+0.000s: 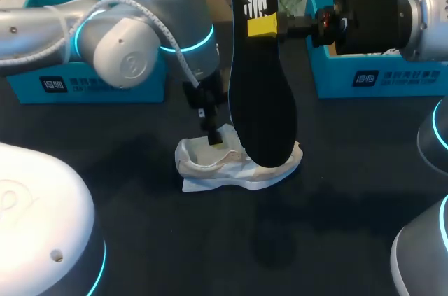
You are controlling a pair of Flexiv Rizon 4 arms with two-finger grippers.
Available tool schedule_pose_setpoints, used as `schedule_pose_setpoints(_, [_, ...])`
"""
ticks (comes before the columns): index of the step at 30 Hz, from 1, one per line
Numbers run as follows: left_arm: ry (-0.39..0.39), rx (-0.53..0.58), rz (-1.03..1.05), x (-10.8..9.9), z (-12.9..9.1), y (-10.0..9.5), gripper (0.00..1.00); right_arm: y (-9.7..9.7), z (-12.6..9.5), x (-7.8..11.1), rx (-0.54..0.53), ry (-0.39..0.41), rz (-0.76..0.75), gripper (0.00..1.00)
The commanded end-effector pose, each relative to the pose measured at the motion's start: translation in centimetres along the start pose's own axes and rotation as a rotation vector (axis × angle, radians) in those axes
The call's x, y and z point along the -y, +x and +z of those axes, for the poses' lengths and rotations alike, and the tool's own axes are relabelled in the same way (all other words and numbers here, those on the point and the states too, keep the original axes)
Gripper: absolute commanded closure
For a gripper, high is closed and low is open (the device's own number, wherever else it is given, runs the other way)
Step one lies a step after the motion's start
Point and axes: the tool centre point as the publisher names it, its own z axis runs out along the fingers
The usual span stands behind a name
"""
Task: Take the shoe out of the shoebox, open the shoe tongue, remove and reinsert the insole, then place the shoe into the shoebox
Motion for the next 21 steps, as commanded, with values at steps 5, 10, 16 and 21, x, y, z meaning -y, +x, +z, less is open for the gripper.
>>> schedule_pose_setpoints(5, [-0.024,-0.033,-0.009,2.2,3.3,-0.8,0.0,0.0,0.2,0.0,0.002,-0.001,0.001,1.0])
schedule_pose_setpoints(10, [-0.035,-0.048,-0.011,2.2,4.3,-0.7,0.0,0.0,0.2,0.0,0.002,-0.001,0.001,1.0])
schedule_pose_setpoints(16, [-0.049,-0.076,-0.007,2.1,5.5,-0.6,0.29,0.0,0.2,0.0,0.002,-0.001,0.001,1.0])
schedule_pose_setpoints(21, [-0.047,-0.103,-0.01,1.9,6.0,-0.3,0.8,0.0,0.2,0.0,0.002,-0.001,0.001,1.0])
